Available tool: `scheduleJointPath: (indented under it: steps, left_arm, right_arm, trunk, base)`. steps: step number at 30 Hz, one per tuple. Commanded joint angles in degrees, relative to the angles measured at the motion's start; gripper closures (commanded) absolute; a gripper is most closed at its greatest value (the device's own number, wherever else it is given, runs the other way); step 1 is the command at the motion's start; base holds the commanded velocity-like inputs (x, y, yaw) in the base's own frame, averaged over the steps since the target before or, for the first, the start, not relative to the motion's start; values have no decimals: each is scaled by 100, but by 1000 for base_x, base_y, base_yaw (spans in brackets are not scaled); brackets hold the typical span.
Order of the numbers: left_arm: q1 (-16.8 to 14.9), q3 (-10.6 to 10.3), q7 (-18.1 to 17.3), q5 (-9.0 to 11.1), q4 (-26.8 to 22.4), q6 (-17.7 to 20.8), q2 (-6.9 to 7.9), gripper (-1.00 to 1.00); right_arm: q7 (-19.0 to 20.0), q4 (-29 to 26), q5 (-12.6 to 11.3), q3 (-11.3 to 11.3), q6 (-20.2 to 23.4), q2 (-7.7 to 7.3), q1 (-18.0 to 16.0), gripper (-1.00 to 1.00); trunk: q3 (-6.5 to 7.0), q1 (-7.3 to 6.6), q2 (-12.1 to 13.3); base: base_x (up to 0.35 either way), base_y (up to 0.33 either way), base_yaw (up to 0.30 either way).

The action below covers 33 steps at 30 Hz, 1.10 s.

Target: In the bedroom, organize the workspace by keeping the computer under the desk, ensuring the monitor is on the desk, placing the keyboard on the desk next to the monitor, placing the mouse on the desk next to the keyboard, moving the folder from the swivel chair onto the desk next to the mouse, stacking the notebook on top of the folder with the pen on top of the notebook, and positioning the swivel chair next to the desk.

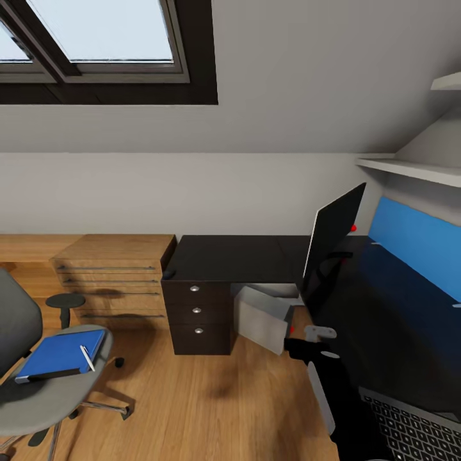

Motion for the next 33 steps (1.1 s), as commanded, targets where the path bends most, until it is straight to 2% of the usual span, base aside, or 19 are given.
scheduleJointPath:
  steps: [1,8,16,22,33]
  left_arm:
    - [-5,-42,-27,59,6,-21,0,-100]
    - [-5,-42,-16,57,4,-21,2,-100]
    - [-5,-54,-20,49,2,-22,5,-100]
    - [-5,-46,-20,48,2,-22,98,-100]
    - [-5,-52,-19,48,-6,-54,114,-100]
  right_arm:
    - [-10,-21,-15,0,41,-3,-4,-100]
    - [36,-48,-34,38,48,-9,-4,-100]
    - [46,-71,-37,45,47,-5,-4,-100]
    - [44,-78,-37,37,49,-15,-4,-100]
    - [43,-81,-22,36,45,-25,-4,-100]
  trunk:
    - [-7,1,-5]
    - [-7,1,-5]
    - [-7,1,-5]
    - [-7,1,-5]
    - [-7,1,-5]
  base:
    - [0,0,0]
    - [-50,0,-13]
    - [-281,-35,-222]
    - [-175,-246,-266]
    - [-13,-303,-156]
